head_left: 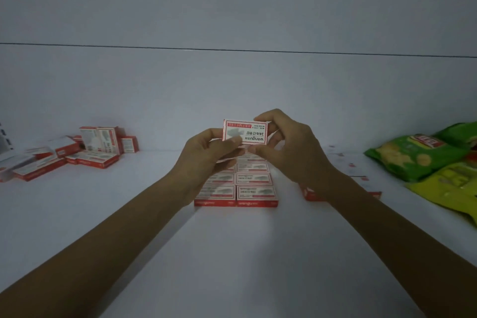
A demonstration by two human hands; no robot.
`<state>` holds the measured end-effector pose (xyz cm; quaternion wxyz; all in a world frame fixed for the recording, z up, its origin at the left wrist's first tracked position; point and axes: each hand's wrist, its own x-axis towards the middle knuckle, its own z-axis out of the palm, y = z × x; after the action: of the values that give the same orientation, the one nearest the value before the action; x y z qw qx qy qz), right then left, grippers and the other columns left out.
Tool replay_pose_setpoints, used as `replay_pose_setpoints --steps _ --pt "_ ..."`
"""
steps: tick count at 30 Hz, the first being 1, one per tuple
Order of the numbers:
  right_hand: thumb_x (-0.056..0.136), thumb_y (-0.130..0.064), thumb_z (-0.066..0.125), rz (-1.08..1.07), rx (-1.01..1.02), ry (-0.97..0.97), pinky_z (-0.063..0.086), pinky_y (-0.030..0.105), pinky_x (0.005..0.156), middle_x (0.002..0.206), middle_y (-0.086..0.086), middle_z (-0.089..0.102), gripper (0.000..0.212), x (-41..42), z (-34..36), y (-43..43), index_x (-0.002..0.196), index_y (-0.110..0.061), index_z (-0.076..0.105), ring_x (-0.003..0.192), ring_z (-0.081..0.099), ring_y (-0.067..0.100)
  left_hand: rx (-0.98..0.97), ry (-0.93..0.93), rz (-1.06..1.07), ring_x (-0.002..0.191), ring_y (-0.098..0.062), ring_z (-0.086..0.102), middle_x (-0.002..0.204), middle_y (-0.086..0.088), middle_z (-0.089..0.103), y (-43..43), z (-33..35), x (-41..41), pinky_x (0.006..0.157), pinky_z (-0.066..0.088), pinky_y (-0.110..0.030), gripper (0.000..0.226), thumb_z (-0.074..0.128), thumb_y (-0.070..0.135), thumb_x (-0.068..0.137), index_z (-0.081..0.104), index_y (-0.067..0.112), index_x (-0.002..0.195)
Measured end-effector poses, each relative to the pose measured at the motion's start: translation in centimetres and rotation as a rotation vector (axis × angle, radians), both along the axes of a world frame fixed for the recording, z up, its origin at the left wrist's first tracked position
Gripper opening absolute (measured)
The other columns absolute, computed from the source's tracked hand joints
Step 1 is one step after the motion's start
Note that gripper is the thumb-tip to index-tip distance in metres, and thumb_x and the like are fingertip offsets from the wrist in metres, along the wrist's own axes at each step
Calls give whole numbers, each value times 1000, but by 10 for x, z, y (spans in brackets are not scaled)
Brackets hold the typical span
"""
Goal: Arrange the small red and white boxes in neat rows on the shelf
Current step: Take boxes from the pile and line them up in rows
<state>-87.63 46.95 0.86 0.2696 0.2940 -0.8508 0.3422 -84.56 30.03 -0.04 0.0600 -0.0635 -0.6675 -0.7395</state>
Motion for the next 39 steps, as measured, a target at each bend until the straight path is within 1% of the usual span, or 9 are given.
replay_pose_setpoints --steps 6,9,13,19,21,24,26,31,39 --pt "76 -26 75 47 -72 -114 58 26 64 104 -1 68 46 -13 -3 14 114 -16 51 75 66 13 5 -29 -36 90 -21 69 101 -7 72 10 2 -16 76 56 -26 18 58 13 88 58 9 105" --pt "78 -23 72 161 -478 -564 57 34 78 99 2 69 54 -14 8 9 124 -13 44 80 70 17 -83 141 106 83 -19 70 97 -8 72 8 11 -21 69 57 -27 14 64 10 83 56 9 94" --pt "84 -37 62 321 -660 -1035 52 35 89 111 11 67 45 -13 2 4 120 -10 53 94 68 20 -532 620 277 80 -6 66 88 8 66 15 -1 -28 70 53 -17 16 68 13 83 53 14 87" --pt "88 -22 59 409 -961 -1100 54 32 84 103 11 69 27 -21 -13 5 111 -9 59 95 67 22 -884 752 198 97 -5 58 109 12 59 11 -18 -38 78 51 -23 26 67 18 80 58 15 105" --pt "90 -17 56 215 -747 -935 57 32 74 95 10 68 18 -28 -13 8 106 -10 58 84 67 20 -1134 655 199 103 -8 55 116 13 57 6 -23 -40 78 47 -26 41 66 34 81 51 26 117" --pt "95 -32 45 -178 223 -313 51 34 69 87 1 60 22 -46 -9 18 113 -21 49 75 59 16 -1333 444 257 115 -9 47 131 12 50 -5 -32 -44 86 42 -29 51 58 49 84 44 31 129" --pt "96 -41 39 -274 497 -162 49 33 73 92 1 58 30 -59 -10 16 118 -23 47 82 57 17 -1307 287 203 120 -10 43 137 11 46 -11 -35 -51 92 41 -32 53 53 53 84 45 29 131" --pt "94 -38 44 -381 623 -75 42 32 79 103 2 57 30 -85 -28 -10 119 -26 54 98 53 19 -1147 205 177 122 -10 40 137 9 44 -13 -40 -54 98 41 -34 49 53 53 84 51 28 125" --pt "83 -40 60 -118 601 -329 45 33 86 112 0 55 45 -78 -12 -16 121 -18 49 100 54 17 -1313 215 167 135 -10 25 149 11 29 -13 -45 -58 107 29 -33 66 32 67 82 39 30 136"
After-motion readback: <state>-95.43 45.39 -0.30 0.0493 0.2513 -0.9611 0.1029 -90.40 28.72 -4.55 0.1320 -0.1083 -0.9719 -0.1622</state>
